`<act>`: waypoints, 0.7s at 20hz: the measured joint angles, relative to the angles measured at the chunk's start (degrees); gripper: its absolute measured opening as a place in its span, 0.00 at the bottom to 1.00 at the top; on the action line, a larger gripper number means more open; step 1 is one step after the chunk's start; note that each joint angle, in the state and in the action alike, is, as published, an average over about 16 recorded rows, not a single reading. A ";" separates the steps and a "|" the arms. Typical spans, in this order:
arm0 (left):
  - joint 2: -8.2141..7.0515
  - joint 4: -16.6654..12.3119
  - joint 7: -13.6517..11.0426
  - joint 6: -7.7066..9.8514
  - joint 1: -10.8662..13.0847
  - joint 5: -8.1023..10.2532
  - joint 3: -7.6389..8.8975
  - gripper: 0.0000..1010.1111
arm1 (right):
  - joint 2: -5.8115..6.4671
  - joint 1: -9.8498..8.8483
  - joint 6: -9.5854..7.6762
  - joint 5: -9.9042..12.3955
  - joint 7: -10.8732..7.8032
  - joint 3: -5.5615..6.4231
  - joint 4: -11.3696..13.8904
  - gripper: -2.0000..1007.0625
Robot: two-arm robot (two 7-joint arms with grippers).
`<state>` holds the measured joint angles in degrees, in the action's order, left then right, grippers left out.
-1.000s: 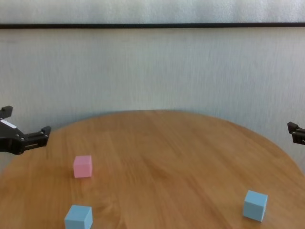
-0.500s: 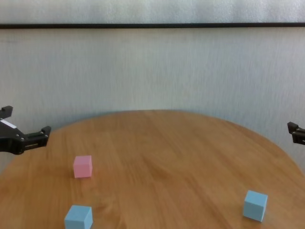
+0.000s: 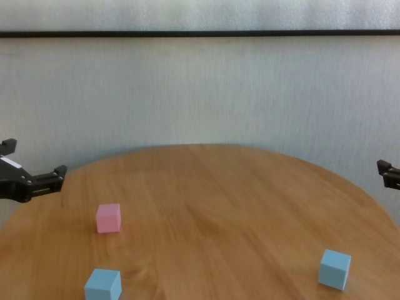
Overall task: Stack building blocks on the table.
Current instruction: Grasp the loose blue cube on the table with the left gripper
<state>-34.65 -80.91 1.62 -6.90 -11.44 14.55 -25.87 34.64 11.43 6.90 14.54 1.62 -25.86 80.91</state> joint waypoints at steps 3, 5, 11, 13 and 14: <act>-0.03 -0.05 -0.23 0.06 0.01 0.02 0.00 0.99 | 0.00 0.00 0.00 0.00 0.00 0.00 0.00 1.00; -0.13 -0.20 -0.73 0.27 0.05 0.13 0.01 0.99 | 0.00 0.00 0.00 0.00 0.00 0.00 0.00 1.00; -0.85 -1.63 -4.05 2.59 0.61 1.69 0.13 0.99 | 0.00 0.00 0.00 0.00 0.00 0.00 0.00 1.00; -1.28 -2.42 -5.56 4.06 0.94 2.46 0.16 0.99 | 0.00 0.00 0.00 0.00 0.00 0.00 0.00 1.00; -1.51 -2.87 -6.38 4.99 1.12 2.91 0.18 0.99 | 0.00 0.00 0.00 0.00 0.00 0.00 0.00 1.00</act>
<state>-36.16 -83.78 -4.76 -1.91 -10.32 17.46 -25.69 34.64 11.43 6.90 14.54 1.62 -25.86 80.91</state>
